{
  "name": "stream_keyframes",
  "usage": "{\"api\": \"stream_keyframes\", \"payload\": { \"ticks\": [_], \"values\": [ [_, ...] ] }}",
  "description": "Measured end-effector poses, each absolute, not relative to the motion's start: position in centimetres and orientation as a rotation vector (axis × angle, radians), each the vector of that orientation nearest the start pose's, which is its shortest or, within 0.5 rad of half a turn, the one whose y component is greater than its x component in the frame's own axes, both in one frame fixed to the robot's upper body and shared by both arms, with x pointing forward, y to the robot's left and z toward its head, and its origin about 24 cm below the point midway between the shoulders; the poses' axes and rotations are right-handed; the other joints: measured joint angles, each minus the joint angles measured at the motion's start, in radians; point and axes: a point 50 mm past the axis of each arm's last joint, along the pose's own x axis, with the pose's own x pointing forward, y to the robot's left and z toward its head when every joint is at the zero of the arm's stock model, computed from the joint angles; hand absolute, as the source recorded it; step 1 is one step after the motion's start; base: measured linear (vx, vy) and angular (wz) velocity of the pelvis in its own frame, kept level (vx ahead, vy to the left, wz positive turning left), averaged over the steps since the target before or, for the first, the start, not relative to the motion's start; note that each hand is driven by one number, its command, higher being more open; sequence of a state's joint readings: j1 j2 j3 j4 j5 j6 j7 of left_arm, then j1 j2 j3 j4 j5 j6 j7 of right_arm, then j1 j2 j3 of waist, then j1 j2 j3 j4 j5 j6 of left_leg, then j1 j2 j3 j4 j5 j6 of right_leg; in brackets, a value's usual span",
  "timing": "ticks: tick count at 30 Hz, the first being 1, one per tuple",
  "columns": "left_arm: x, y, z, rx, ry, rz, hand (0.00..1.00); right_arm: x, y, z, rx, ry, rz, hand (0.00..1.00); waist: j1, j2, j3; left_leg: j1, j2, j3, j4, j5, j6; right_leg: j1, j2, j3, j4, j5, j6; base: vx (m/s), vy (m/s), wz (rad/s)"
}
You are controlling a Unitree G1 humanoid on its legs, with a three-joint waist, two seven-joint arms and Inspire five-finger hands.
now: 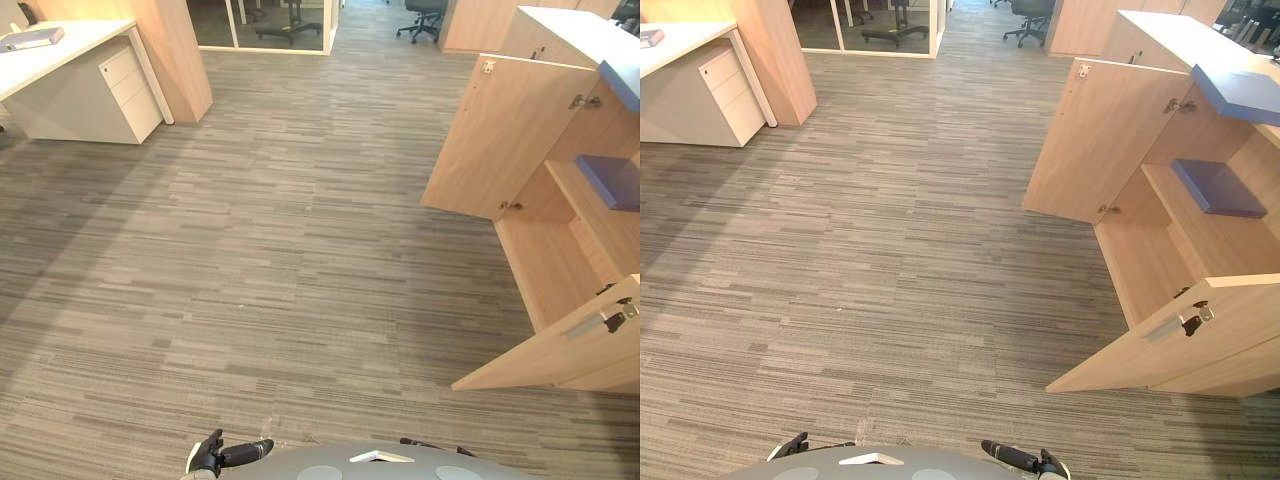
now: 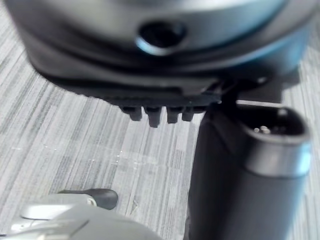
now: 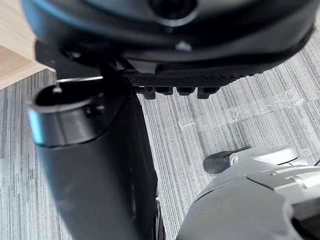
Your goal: Walk over to the cabinet, pick up the folder, carry it to the office cabinet, place the folder inside the office cabinet, then close the office cabinet door
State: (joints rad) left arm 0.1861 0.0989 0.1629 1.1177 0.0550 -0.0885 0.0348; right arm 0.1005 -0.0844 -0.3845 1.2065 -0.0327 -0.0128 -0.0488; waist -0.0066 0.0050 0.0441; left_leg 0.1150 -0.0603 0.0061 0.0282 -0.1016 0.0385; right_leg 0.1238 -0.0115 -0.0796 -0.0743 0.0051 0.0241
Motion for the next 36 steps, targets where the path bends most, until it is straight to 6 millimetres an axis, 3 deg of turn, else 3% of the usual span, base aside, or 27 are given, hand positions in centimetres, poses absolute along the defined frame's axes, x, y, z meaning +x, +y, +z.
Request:
{"api": "stream_keyframes", "payload": {
  "ticks": [14,20,36],
  "values": [
    [3.96,21.01,-16.90,0.054,1.211,0.229,1.00,4.71,-22.12,-17.08,0.104,1.259,-0.444,1.00,-0.001,0.006,0.003,0.014,-0.002,0.000,-0.030,0.021,-0.001,0.000,-0.002,-0.003,0.001,-0.002,0.002,-0.03,-0.015,0.00],
    [4.23,20.96,-16.82,0.126,1.197,0.220,1.00,4.74,-22.18,-17.07,0.098,1.258,-0.452,1.00,-0.001,0.006,0.006,0.015,-0.002,-0.002,-0.037,0.023,-0.001,-0.002,-0.002,-0.005,-0.001,-0.002,0.002,-0.01,-0.003,0.00],
    [4.32,21.04,-16.73,0.134,1.182,0.232,1.00,4.73,-22.14,-17.07,0.097,1.259,-0.455,1.00,0.000,-0.003,0.016,0.015,-0.003,-0.009,-0.042,0.025,0.002,-0.002,-0.002,-0.016,-0.002,-0.002,0.002,-0.01,-0.008,0.01]
  ]
}}
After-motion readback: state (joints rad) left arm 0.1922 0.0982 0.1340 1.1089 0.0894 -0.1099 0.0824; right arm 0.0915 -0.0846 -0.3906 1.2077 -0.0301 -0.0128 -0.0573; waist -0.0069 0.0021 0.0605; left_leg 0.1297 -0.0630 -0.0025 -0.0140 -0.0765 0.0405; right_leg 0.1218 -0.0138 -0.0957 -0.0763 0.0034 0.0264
